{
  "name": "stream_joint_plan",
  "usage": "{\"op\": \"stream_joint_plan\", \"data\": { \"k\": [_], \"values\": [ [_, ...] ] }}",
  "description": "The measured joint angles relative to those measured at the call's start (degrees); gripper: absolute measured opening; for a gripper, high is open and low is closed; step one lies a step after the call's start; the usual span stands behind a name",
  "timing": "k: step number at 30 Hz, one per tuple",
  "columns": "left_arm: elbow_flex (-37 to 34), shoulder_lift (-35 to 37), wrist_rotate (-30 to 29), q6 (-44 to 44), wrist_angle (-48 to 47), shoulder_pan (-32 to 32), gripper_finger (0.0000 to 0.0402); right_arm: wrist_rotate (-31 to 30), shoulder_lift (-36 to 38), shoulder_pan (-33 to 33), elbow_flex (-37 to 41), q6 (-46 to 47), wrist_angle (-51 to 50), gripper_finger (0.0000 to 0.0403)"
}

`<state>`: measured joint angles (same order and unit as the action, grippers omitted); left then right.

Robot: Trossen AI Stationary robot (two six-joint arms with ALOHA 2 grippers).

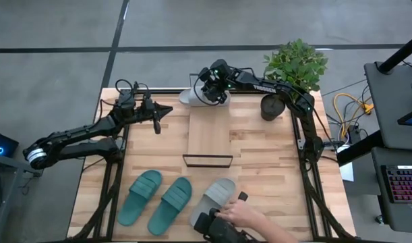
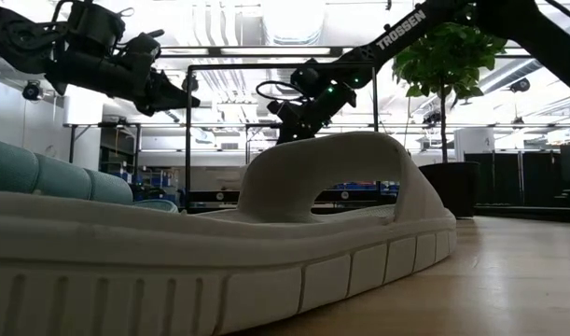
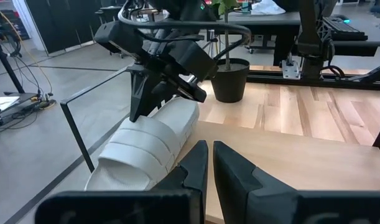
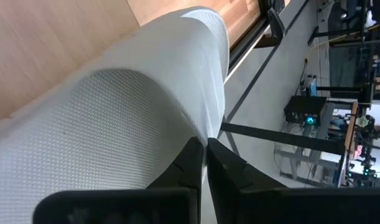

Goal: Pick and place slides into the shelf
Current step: Put the right gray slipper on the shelf

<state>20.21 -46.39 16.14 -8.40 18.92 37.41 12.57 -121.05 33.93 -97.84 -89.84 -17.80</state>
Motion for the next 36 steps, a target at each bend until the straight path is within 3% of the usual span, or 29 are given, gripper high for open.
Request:
{"op": "stream_joint_plan", "data": {
  "k": [20,31,36],
  "values": [
    [-0.02,-0.07,0.02,-0.78,0.11,0.0,0.0011,1.44,0.0,0.63,1.74,0.21,0.05,0.0015],
    [-0.06,-0.07,0.02,-1.53,0.09,-0.02,0.0011,1.28,0.0,0.61,1.75,4.32,0.09,0.0082],
    [-0.07,-0.07,0.04,-1.51,0.09,-0.02,0.0011,-2.89,0.0,0.59,1.75,7.18,0.06,0.0116]
  ]
}}
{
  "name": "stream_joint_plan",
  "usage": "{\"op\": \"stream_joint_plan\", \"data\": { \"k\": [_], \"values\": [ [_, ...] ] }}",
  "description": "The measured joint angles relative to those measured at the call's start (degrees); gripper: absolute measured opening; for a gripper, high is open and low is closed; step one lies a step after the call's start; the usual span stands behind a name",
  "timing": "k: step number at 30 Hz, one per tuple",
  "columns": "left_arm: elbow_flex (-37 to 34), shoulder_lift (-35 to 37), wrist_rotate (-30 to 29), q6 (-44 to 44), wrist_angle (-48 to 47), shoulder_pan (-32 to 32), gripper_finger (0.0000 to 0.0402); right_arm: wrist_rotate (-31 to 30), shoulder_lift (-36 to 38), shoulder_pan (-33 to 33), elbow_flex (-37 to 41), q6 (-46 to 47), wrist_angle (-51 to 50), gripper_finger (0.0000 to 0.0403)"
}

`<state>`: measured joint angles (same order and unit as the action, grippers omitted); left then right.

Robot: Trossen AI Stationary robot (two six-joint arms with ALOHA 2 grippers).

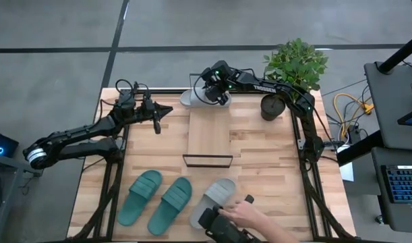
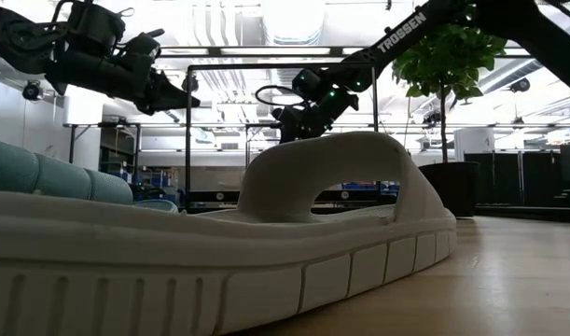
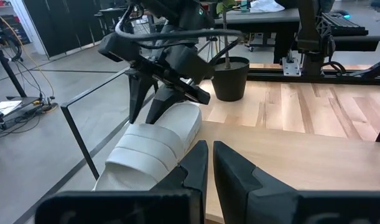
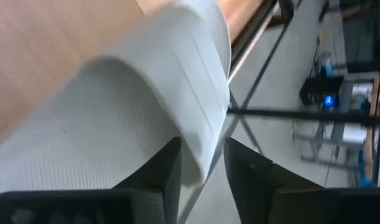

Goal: Pick and place slides into the shelf
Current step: Put the right gray slipper on the shelf, then put the gray slipper on the shelf

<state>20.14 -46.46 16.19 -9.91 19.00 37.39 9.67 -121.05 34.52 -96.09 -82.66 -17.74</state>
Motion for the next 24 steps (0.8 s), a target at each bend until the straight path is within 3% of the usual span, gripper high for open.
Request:
{"op": "stream_joint_plan", "data": {
  "k": [5,14,24],
  "values": [
    [0.0,0.0,0.0,-0.02,0.0,0.0,0.0011,-6.51,0.26,0.0,0.0,0.77,-2.97,0.0136],
    [-0.04,0.0,0.0,-0.04,-0.02,0.0,0.0011,-11.27,4.97,-1.17,0.0,6.44,-8.13,0.0145],
    [-0.08,-0.02,0.0,-1.03,0.02,0.0,0.0011,-8.5,20.0,-4.99,0.0,20.97,-11.33,0.013]
  ]
}}
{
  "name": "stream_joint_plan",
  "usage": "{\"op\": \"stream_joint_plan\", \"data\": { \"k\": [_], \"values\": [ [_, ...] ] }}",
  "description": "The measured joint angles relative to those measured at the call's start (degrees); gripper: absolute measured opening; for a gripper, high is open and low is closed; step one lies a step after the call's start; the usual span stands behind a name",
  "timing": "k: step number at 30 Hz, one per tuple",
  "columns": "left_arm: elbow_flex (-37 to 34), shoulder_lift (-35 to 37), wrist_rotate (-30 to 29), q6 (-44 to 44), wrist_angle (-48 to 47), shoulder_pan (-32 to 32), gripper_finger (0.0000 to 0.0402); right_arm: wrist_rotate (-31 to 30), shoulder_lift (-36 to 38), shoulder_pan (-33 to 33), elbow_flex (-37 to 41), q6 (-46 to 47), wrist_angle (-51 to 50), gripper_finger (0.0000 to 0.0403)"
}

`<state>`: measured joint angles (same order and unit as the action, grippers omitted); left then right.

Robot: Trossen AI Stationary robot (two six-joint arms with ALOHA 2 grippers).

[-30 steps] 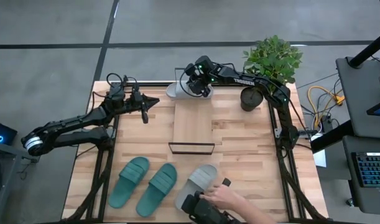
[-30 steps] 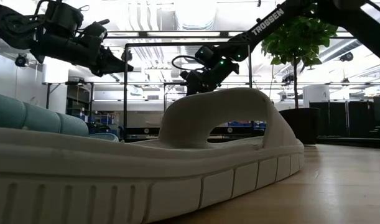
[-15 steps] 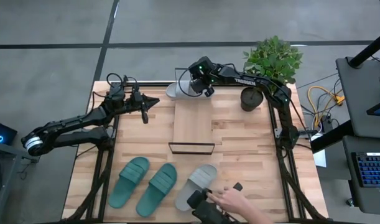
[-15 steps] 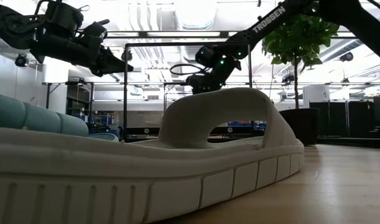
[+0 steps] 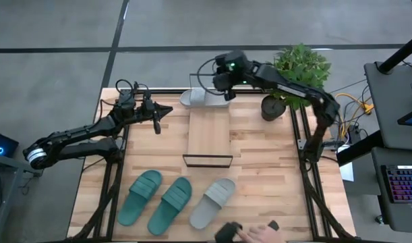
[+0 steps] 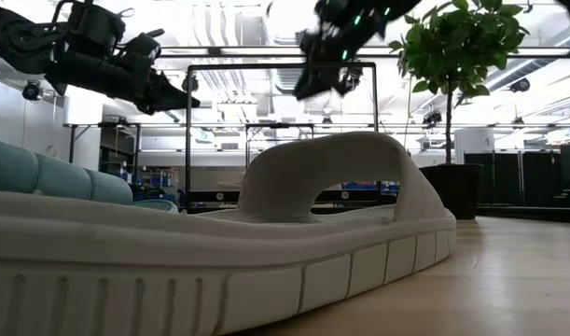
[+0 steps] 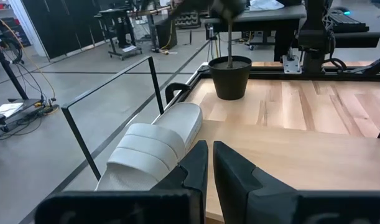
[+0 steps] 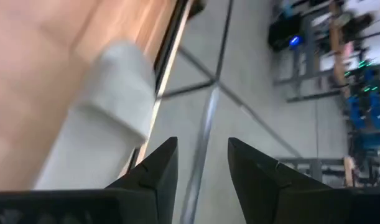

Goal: Pick and place slides into the shelf
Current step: Put the gray slipper on the shelf

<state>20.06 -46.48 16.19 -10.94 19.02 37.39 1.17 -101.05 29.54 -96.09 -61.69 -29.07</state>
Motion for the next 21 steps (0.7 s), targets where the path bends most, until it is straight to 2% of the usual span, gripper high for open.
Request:
{"op": "stream_joint_plan", "data": {
  "k": [3,12,21],
  "values": [
    [-0.01,0.02,0.0,0.0,-0.01,0.0,0.0011,2.41,4.58,-1.89,-0.01,1.83,-0.86,0.0126],
    [-0.01,0.02,0.0,-0.02,0.03,0.0,0.0011,2.65,14.06,-9.31,0.0,6.64,-0.79,0.0123],
    [-0.01,0.02,0.0,-0.02,0.05,0.0,0.0011,1.68,18.32,-16.51,0.0,25.4,-1.89,0.0116]
  ]
}}
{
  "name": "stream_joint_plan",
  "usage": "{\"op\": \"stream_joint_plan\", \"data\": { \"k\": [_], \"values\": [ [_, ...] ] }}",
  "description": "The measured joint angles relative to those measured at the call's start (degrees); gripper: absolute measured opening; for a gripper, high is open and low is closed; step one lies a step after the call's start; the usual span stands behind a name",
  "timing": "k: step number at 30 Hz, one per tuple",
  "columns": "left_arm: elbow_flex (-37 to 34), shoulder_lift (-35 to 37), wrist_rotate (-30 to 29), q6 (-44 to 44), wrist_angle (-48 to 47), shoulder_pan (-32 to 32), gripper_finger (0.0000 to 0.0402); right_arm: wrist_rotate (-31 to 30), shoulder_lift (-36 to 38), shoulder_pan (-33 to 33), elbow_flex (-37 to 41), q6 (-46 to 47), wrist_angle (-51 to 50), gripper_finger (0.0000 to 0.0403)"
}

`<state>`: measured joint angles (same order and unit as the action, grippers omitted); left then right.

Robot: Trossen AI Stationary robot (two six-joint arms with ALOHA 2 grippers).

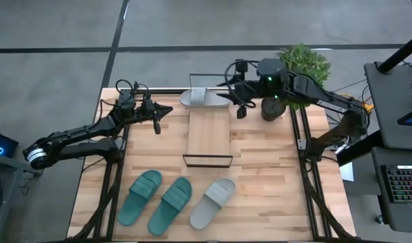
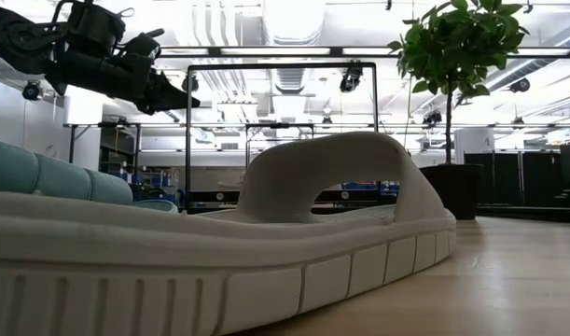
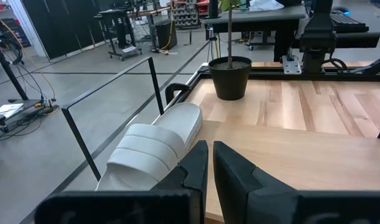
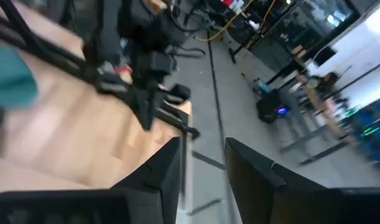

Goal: Pick and place slides into the shelf
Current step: Put the gray slipper on the shelf

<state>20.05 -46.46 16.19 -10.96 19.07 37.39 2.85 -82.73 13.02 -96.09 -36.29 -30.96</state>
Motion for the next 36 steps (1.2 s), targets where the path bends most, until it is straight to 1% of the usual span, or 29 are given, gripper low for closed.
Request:
{"op": "stream_joint_plan", "data": {
  "k": [4,10,12,16,20,26,30,36],
  "values": [
    [0.0,0.0,-0.02,0.0,-0.02,0.0,0.0011,0.04,1.27,-3.14,-0.02,10.58,-6.72,0.0119],
    [-0.14,0.0,-0.01,0.0,-0.02,0.01,0.0011,0.09,2.09,-7.69,0.0,17.76,-22.03,0.0125],
    [-0.2,0.0,-0.02,0.0,-0.04,0.02,0.0011,0.25,2.05,-9.27,0.0,21.6,-26.24,0.0127],
    [-0.24,0.0,-0.02,0.01,-0.04,0.0,0.0011,0.57,1.57,-12.69,0.35,28.34,-31.52,0.0129],
    [-0.24,0.0,-0.02,0.02,-0.02,0.0,0.0011,0.57,1.37,-16.36,3.06,33.99,-32.26,0.0128],
    [-0.37,0.0,0.0,0.02,-0.02,0.0,0.0011,0.41,1.37,-21.57,9.52,39.46,-32.04,0.0118],
    [-0.41,0.0,0.0,0.11,0.0,0.0,0.0011,-2.65,1.52,-23.44,15.12,45.52,-27.42,0.0112],
    [-0.65,-0.02,0.0,0.15,-0.02,0.0,0.0011,-0.95,2.21,-25.0,23.84,55.14,-21.07,0.0109]
  ]
}}
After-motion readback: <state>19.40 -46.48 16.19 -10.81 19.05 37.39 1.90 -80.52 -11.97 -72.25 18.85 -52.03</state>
